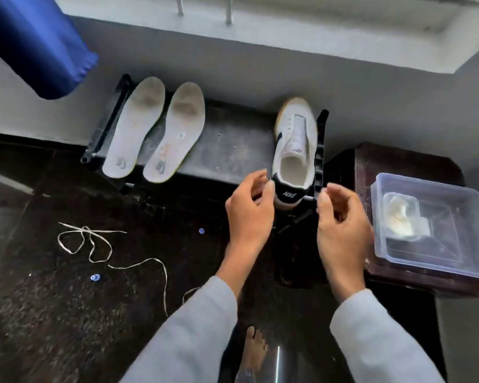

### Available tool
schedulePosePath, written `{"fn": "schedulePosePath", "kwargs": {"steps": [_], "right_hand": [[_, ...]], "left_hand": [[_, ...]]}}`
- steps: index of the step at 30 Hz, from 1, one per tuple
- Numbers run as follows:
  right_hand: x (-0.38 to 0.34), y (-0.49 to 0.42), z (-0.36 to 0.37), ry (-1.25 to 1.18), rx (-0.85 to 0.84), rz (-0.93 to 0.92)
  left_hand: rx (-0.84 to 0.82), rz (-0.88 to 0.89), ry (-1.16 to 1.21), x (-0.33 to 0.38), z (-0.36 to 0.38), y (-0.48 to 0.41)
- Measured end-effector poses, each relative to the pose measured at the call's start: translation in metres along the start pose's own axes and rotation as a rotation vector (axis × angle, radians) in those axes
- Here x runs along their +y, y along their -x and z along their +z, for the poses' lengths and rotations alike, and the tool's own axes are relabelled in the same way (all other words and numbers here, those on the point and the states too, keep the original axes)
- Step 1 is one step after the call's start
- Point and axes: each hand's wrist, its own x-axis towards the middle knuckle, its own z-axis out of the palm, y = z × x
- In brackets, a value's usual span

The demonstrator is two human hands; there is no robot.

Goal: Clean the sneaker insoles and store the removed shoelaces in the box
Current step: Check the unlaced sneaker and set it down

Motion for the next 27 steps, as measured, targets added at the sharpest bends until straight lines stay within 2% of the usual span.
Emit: {"fn": "schedulePosePath", "kwargs": {"steps": [6, 11, 18, 27], "right_hand": [[0.009, -0.070, 0.034, 0.238, -0.155, -0.052], [0.026, -0.105, 0.051, 0.416, -0.278, -0.031], [0.035, -0.116, 0.057, 0.460, -0.219, 0.008], [0.042, -0.107, 0.050, 0.404, -0.165, -0.181]], "left_hand": [[-0.030, 0.001, -0.166, 0.002, 0.035, -0.057], [-0.160, -0.012, -0.326, -0.011, 0.045, -0.080], [-0.142, 0.044, -0.364, -0.015, 0.048, -0.086], [-0.101, 0.107, -0.226, -0.010, 0.036, -0.065]]}}
